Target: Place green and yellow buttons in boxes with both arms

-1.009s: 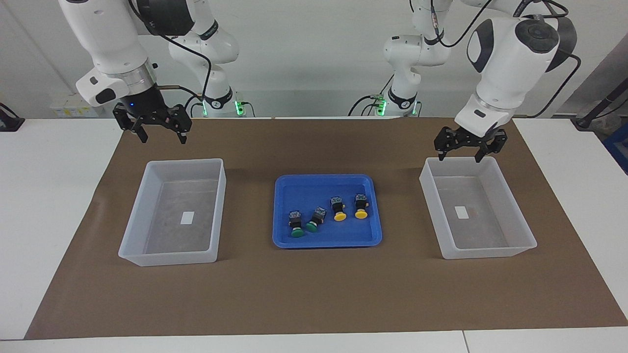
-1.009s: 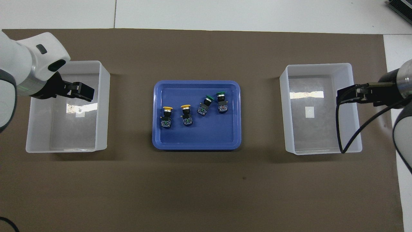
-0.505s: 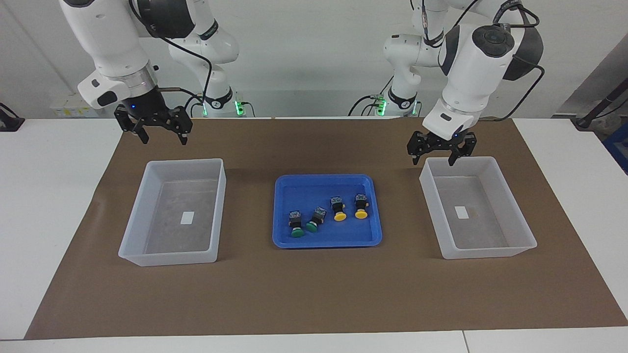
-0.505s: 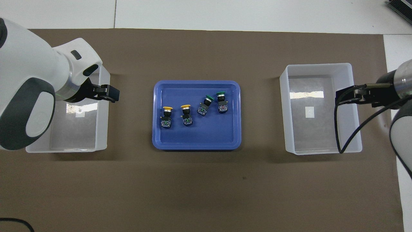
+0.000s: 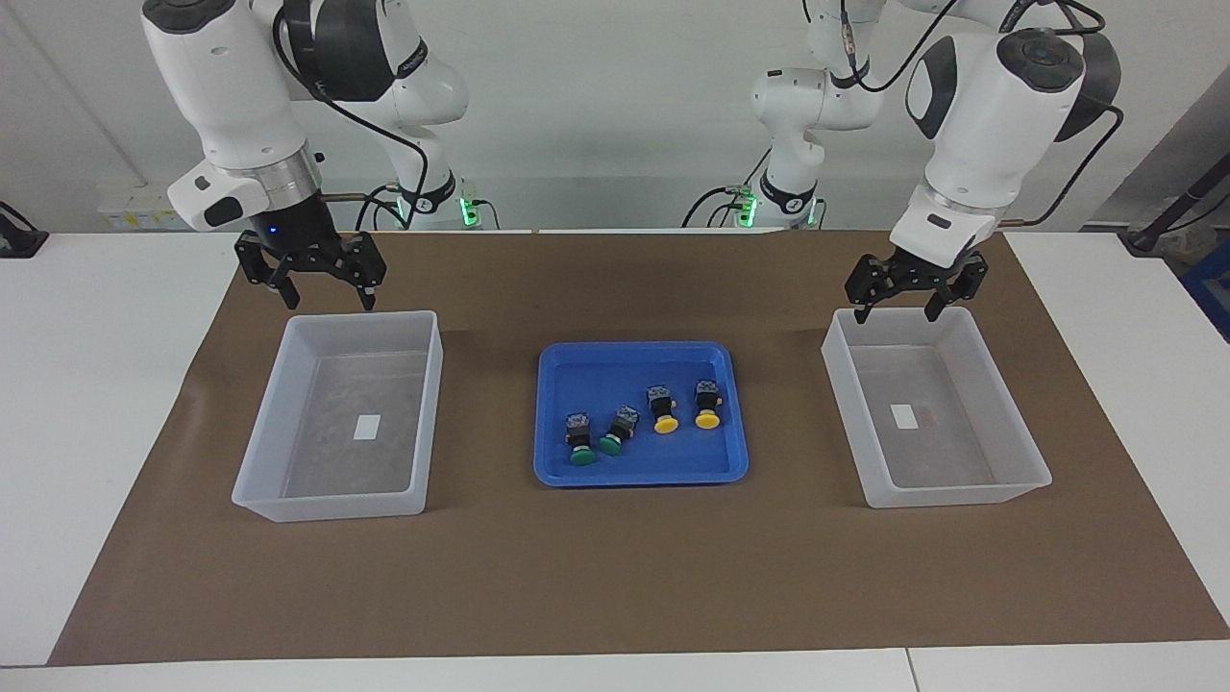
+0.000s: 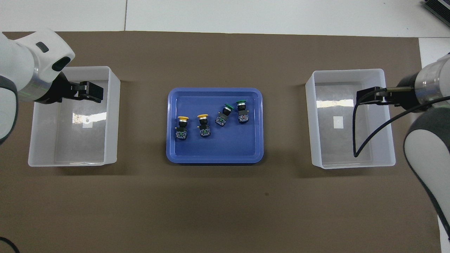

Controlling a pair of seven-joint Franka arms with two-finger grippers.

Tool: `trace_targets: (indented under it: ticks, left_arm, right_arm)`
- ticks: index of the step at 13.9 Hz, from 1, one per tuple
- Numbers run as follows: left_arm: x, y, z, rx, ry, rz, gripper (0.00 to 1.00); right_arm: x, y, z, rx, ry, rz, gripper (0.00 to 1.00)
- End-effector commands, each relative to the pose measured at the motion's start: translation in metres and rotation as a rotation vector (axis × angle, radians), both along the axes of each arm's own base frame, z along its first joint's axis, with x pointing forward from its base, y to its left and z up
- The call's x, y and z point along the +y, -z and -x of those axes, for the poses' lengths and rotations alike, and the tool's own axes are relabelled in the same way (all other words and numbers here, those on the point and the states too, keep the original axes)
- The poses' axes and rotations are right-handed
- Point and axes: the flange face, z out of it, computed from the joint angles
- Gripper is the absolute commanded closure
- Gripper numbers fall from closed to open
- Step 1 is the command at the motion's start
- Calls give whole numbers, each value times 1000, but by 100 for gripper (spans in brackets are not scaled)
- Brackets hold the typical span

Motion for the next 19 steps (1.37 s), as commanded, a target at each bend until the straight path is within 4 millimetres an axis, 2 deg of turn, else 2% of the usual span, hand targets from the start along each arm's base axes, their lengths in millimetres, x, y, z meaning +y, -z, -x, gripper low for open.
trace_targets:
  ticks: [1,2,3,7,9,12,13,15,16,19]
  left_arm:
    - [11,-2,-8,20,16,8,0]
    - [10,-2,-9,14,18,11,0]
    - [5,-1,-7,15,26,12,0]
    - [-8,0,-7,11,42,26,0]
    - [-9,3,-7,16,45,25,0]
    - [-15,4,-5,19,54,25,0]
    - [-17,5,-5,21,57,24,0]
    - [-17,7,-6,24,57,24,0]
    - [-18,10,-8,25,58,24,0]
    - [-27,16,-6,29,72,23,0]
  right_arm:
    - [14,12,2,-36,-14,-9,0]
    - [17,21,-1,-42,-17,-10,0]
    - [39,32,-4,-49,-51,-12,0]
    - [100,64,-16,-82,-32,-36,0]
    - [146,87,-18,-87,-37,-44,0]
    - [204,124,-19,-109,-50,-60,0]
    - [217,138,-18,-115,-50,-35,0]
    - [231,154,-16,-119,-28,-2,0]
    - [249,166,-11,-119,-35,-9,0]
    - [258,192,-14,-124,-53,0,0]
